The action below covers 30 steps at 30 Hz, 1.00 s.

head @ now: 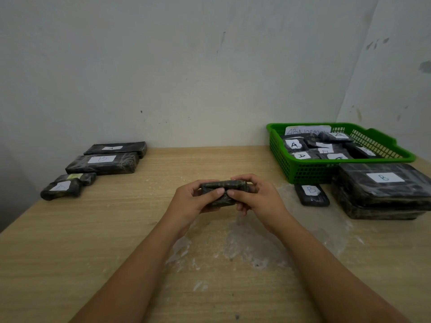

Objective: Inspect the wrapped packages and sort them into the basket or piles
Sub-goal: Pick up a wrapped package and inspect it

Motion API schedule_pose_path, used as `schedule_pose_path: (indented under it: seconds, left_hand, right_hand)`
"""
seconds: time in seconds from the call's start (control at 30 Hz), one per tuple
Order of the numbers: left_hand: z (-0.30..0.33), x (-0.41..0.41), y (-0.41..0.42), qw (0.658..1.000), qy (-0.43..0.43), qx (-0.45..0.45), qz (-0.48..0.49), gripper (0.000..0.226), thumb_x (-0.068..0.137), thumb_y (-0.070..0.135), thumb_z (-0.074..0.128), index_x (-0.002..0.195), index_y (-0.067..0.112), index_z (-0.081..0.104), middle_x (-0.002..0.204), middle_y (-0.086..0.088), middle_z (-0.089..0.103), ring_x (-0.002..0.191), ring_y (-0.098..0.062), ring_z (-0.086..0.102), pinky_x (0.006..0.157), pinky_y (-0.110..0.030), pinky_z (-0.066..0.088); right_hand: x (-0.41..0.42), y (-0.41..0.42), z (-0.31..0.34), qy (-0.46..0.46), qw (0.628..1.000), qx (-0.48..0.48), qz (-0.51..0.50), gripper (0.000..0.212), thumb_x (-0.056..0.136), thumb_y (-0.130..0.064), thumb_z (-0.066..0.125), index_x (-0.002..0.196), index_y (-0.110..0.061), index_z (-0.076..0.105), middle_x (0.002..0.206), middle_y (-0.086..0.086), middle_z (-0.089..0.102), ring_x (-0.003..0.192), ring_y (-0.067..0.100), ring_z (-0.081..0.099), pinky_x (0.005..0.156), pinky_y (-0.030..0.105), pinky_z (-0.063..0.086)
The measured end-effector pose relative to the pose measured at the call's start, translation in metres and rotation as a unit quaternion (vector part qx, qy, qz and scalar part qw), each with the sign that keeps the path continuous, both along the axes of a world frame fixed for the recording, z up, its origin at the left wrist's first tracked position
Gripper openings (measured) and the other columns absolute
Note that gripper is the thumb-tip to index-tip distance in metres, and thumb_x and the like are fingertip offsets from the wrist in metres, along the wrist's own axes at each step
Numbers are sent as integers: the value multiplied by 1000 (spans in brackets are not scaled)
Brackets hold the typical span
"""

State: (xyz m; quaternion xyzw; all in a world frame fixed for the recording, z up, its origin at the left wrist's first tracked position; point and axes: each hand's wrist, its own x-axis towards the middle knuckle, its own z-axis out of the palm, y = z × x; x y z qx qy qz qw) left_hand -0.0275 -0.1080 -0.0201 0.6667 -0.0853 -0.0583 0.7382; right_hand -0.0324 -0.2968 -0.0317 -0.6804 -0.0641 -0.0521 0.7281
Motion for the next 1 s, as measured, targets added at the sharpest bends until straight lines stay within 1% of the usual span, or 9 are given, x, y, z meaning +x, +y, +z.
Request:
schedule_pose_path:
  seconds: [0.07, 0.23, 0.37, 0.53, 0.6, 0.7, 0.8, 0.9, 1.0]
  left_hand:
    - [1, 0, 0, 1000, 5, -11, 12, 24, 88, 19, 77, 110, 8, 77, 100, -9, 79, 91, -17, 76, 70, -26, 60]
    - [-4, -1, -4, 999, 19, -21, 41, 23, 89, 22, 76, 108, 9, 79, 100, -10, 79, 92, -20, 77, 68, -29, 61]
    - [-10, -4, -15, 997, 27, -20, 63, 19, 89, 21, 78, 103, 8, 78, 95, -11, 79, 88, -24, 77, 64, -29, 62]
    - [-11, -9, -21, 996, 32, -26, 74, 24, 90, 23, 78, 105, 5, 75, 95, -16, 77, 80, -32, 78, 61, -29, 62]
    - [-10, -10, -21, 996, 23, -21, 85, 22, 90, 24, 77, 103, 7, 75, 95, -14, 77, 81, -29, 78, 59, -28, 61]
    - [-10, -11, -21, 994, 5, -4, 108, 22, 91, 28, 77, 101, 8, 75, 91, -10, 77, 79, -21, 77, 56, -27, 60]
    - [-11, -13, -22, 993, -9, 10, 117, 26, 92, 31, 75, 104, 8, 74, 90, -7, 77, 80, -17, 77, 57, -26, 60]
    - [-11, -11, -22, 995, -5, -6, 98, 23, 93, 29, 74, 105, 9, 75, 93, -9, 77, 84, -22, 77, 61, -28, 61]
    - [-13, -9, -23, 997, -1, -24, 68, 15, 95, 21, 72, 107, 11, 74, 99, -12, 77, 91, -28, 77, 66, -28, 61]
  right_hand:
    - [0, 1, 0, -4, 1000, -8, 0, 30, 86, 2, 76, 114, -3, 65, 70, 6, 70, 50, 17, 61, 45, 26, 51]
    - [-1, 3, 0, 0, 1000, -13, 1, 27, 90, -21, 76, 114, -9, 68, 82, 11, 73, 56, 21, 64, 48, 29, 54]
    - [0, 2, -2, -6, 1000, -17, -17, 18, 93, -13, 73, 108, -4, 69, 76, 12, 70, 50, 18, 61, 44, 26, 51]
    - [2, 2, -2, -15, 999, -16, -27, 12, 93, -10, 72, 105, -9, 71, 71, 6, 69, 47, 16, 59, 41, 25, 48]
    - [2, 4, -4, -23, 999, -23, -31, 14, 94, -14, 72, 107, -13, 69, 75, 8, 69, 49, 17, 60, 43, 27, 50]
    - [0, 11, -7, -27, 998, -32, -46, 28, 93, -19, 74, 119, -16, 64, 87, 7, 70, 56, 18, 63, 48, 30, 52]
    - [-1, 16, -10, -40, 997, -28, -65, 31, 91, -15, 76, 119, -14, 63, 87, 5, 70, 52, 16, 62, 46, 27, 51]
    - [0, 16, -7, -45, 995, -28, -90, 26, 91, -9, 75, 115, -12, 65, 85, 7, 70, 48, 13, 60, 43, 25, 50]
    - [0, 11, -5, -39, 995, -19, -88, 25, 92, -7, 73, 115, -8, 65, 89, 12, 69, 46, 13, 59, 43, 25, 51]
